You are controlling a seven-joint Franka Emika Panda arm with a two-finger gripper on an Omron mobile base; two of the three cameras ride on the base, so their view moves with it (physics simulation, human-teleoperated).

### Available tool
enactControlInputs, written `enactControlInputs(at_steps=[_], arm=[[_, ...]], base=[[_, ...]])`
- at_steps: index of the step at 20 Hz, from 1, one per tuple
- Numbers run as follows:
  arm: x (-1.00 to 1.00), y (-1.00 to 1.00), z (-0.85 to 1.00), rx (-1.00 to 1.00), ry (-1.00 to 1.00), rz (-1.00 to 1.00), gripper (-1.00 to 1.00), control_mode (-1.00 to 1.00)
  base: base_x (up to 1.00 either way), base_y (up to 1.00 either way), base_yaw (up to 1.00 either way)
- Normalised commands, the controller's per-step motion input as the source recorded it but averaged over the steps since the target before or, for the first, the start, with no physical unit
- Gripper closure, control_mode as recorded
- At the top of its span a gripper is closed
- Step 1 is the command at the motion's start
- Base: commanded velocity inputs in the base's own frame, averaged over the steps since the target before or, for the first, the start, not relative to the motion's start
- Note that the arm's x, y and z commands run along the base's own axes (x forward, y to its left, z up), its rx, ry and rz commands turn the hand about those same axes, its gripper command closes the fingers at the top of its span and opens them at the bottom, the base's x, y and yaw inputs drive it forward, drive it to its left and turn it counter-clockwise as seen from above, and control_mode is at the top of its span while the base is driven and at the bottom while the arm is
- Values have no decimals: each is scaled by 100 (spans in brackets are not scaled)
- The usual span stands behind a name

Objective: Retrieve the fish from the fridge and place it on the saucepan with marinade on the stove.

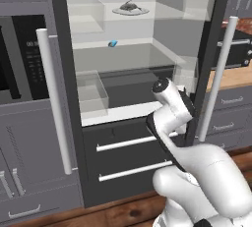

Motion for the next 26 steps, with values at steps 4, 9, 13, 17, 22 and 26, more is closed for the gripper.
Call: enactControlInputs(at_steps=[4,9,13,17,22,26], arm=[[35,-4,-18,-8,2,0,-100,-100],[65,-19,-1,0,14,0,-100,-100],[74,-6,-1,0,16,-2,-100,-100],[72,-9,-8,0,13,-2,-100,-100],[55,-47,-20,0,16,-5,-100,-100],[11,-95,-25,0,10,-14,-100,-100]], base=[[0,0,0],[0,0,0],[0,0,0],[0,0,0],[0,0,0],[0,0,0]])
